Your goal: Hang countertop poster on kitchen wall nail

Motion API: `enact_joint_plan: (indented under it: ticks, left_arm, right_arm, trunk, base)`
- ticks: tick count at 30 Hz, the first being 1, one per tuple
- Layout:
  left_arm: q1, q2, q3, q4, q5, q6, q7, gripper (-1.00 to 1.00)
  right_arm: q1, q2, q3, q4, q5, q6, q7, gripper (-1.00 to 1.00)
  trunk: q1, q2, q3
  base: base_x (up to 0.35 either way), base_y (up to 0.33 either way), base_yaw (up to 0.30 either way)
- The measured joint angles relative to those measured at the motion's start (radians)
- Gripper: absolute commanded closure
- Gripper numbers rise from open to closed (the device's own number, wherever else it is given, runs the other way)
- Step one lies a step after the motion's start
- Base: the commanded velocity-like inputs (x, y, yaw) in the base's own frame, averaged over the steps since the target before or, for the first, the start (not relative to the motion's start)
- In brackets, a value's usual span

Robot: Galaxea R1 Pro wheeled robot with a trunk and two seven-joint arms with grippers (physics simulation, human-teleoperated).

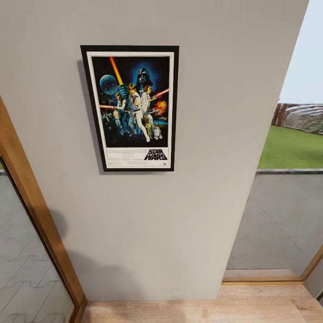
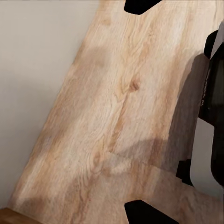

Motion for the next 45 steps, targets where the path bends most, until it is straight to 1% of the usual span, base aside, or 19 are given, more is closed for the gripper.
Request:
enact_joint_plan:
  ticks: [4, 6, 12, 17, 21, 30, 34, 41, 45]
  left_arm:
    - [0.003, 0.001, 0.0, 0.0, 0.0, -0.002, 0.061, -1.0]
    - [0.004, 0.002, 0.0, 0.0, 0.0, -0.002, 0.087, -1.0]
    - [0.005, 0.002, -0.001, 0.0, 0.0, -0.002, 0.101, -1.0]
    - [0.005, 0.002, -0.001, 0.0, 0.0, -0.002, 0.103, -1.0]
    - [0.005, 0.002, -0.001, 0.0, -0.001, -0.002, 0.104, -1.0]
    - [0.005, 0.002, -0.001, 0.0, -0.001, -0.002, 0.104, -1.0]
    - [0.005, 0.002, -0.001, 0.0, -0.002, -0.002, 0.104, -1.0]
    - [0.005, 0.002, -0.001, 0.0, -0.002, -0.002, 0.104, -1.0]
    - [0.005, 0.002, -0.002, 0.0, -0.002, -0.002, 0.104, -1.0]
  right_arm:
    - [0.0, 0.0, 0.0, 0.0, -0.001, 0.0, -0.028, -1.0]
    - [0.0, 0.002, -0.001, 0.0, -0.002, 0.0, -0.075, -1.0]
    - [0.0, 0.007, 0.0, 0.001, -0.002, -0.001, -0.151, -1.0]
    - [0.0, 0.009, 0.0, 0.009, -0.002, -0.002, -0.189, -1.0]
    - [0.0, 0.01, 0.001, 0.027, -0.001, -0.004, -0.202, -1.0]
    - [0.0, 0.011, 0.001, 0.043, -0.001, -0.004, -0.205, -1.0]
    - [0.0, 0.012, 0.002, 0.095, -0.001, -0.003, -0.204, -1.0]
    - [0.0, 0.033, 0.002, 0.181, 0.0, -0.003, -0.204, -1.0]
    - [0.0, 0.036, 0.0, 0.214, 0.001, -0.003, -0.203, -1.0]
  trunk:
    - [0.0, 0.0, 0.005]
    - [0.0, -0.001, 0.008]
    - [0.0, -0.001, 0.018]
    - [0.0, -0.001, 0.026]
    - [0.0, -0.001, 0.032]
    - [0.0, -0.001, 0.046]
    - [0.0, -0.001, 0.049]
    - [0.0, -0.001, 0.05]
    - [0.0, -0.001, 0.05]
  base:
    - [0.0, 0.0, 0.0]
    - [0.0, 0.0, 0.0]
    - [0.0, 0.0, 0.0]
    - [0.0, 0.0, 0.0]
    - [0.0, 0.0, 0.034]
    - [0.0, 0.0, 0.065]
    - [0.0, 0.0, 0.025]
    - [0.0, 0.0, 0.006]
    - [0.0, 0.0, 0.001]
